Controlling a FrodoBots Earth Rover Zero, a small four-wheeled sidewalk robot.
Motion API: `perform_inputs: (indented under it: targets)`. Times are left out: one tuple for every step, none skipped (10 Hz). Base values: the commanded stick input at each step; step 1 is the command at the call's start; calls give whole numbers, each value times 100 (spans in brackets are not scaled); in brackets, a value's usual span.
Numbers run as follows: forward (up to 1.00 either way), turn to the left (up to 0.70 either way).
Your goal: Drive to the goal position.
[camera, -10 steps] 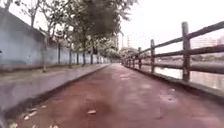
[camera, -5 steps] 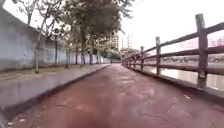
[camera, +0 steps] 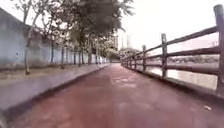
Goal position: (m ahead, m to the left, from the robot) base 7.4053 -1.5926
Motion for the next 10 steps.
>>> perform_inputs:
  targets:
    - [100,18]
    - [100,26]
    - [100,31]
    - [100,0]
    - [100,0]
    - [100,0]
    - [100,0]
    - [100,0]
    - [100,0]
    - [100,0]
